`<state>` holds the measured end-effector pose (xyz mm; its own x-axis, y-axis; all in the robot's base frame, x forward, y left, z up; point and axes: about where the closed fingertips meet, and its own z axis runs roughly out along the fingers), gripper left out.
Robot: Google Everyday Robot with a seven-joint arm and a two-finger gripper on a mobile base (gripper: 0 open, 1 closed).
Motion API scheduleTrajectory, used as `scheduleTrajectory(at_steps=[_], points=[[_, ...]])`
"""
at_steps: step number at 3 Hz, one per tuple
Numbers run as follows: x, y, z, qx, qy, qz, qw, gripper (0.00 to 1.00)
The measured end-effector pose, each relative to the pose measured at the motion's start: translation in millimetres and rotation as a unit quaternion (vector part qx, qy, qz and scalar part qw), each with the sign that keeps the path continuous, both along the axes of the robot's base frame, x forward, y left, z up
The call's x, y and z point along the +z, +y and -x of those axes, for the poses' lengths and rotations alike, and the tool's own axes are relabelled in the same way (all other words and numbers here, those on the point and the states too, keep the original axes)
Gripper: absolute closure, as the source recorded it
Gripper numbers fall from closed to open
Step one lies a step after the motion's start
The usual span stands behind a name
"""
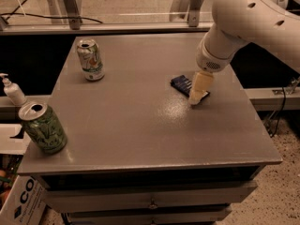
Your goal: Move rxbar blueberry near 7up can
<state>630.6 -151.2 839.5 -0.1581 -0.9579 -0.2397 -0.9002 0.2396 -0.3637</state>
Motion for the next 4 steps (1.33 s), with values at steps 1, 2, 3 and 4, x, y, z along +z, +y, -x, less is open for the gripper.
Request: scheduleTrajectory(at_steps=[1, 2, 3, 4], points=[[-2, -1, -5, 0.004, 0.027, -0.017, 0.9995, 0.0], [-7, -1, -6, 0.017, 0.081, -0.038, 0.9959, 0.0], [-12, 4, 4, 0.031, 0.13, -0.051, 0.9897, 0.0], [-10, 16, 17, 0.049, 0.152, -0.066, 0.9851, 0.0]])
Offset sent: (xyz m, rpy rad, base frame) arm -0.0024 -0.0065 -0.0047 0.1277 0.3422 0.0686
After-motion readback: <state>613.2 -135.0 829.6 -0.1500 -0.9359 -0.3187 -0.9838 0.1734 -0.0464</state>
